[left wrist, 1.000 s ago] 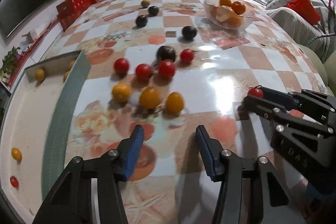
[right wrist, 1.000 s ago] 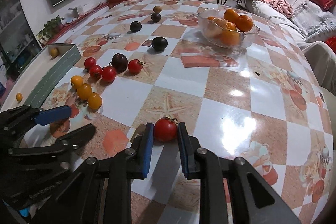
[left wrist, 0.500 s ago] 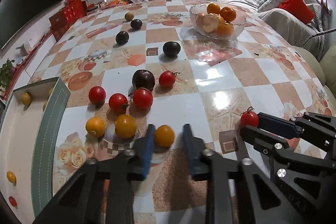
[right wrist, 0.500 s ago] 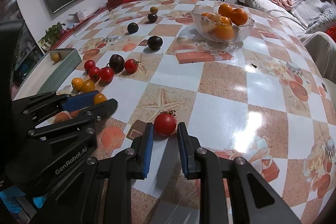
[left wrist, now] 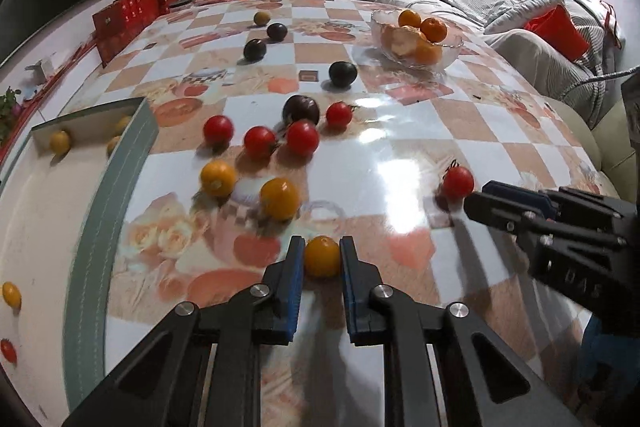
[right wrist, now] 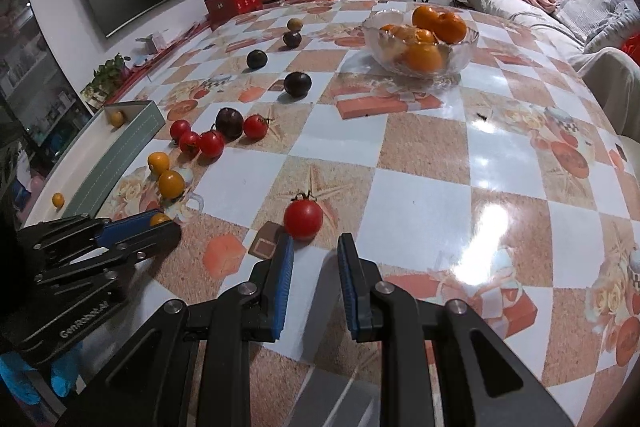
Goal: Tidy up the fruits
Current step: 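Grasp a yellow tomato with the left gripper while the right holds its red tomato, then carry the yellow and red tomatoes over the white tray with both grippers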
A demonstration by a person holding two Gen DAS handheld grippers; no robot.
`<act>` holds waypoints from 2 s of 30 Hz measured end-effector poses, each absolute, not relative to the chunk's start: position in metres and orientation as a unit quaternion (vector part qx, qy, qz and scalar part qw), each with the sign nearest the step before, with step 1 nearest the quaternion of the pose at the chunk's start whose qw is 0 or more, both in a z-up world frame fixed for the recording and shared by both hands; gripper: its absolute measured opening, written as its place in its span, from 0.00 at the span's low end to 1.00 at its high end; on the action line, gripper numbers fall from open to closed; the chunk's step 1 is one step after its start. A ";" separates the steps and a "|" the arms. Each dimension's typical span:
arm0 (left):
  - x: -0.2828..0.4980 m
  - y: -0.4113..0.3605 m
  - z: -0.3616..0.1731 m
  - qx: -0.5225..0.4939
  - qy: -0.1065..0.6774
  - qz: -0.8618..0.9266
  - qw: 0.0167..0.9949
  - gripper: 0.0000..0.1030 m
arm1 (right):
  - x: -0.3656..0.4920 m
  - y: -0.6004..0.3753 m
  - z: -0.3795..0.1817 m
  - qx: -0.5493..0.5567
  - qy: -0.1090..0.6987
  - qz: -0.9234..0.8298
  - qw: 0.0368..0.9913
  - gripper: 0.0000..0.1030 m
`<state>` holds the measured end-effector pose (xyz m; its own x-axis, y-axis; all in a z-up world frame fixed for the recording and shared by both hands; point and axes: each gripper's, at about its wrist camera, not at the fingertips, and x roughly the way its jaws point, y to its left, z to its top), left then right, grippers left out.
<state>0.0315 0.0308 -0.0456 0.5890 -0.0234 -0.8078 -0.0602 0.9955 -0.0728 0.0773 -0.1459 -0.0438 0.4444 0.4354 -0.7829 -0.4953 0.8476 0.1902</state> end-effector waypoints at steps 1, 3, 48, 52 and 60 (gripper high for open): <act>0.031 0.031 -0.046 -0.045 0.453 0.010 0.890 0.18 | 0.078 -0.146 -0.044 -0.030 0.451 0.275 0.848 0.24; 0.029 0.032 -0.045 -0.046 0.454 0.013 0.890 0.18 | 0.081 -0.147 -0.045 -0.024 0.456 0.276 0.846 0.26; -0.012 0.050 -0.017 -0.068 0.433 -0.005 0.899 0.18 | 0.047 -0.141 -0.028 -0.009 0.451 0.278 0.848 0.22; -0.023 0.054 -0.004 -0.063 0.423 -0.012 0.904 0.18 | 0.042 -0.136 -0.018 -0.011 0.447 0.285 0.848 0.22; -0.043 0.088 0.024 -0.067 0.402 0.003 0.913 0.18 | 0.032 -0.097 0.015 -0.011 0.429 0.332 0.840 0.22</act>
<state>-0.0430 0.0875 0.0244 0.6760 -0.0479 -0.7354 -0.0606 0.9909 -0.1202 0.0318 -0.0965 0.0154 0.4118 0.5488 -0.7275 -0.5673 0.7791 0.2666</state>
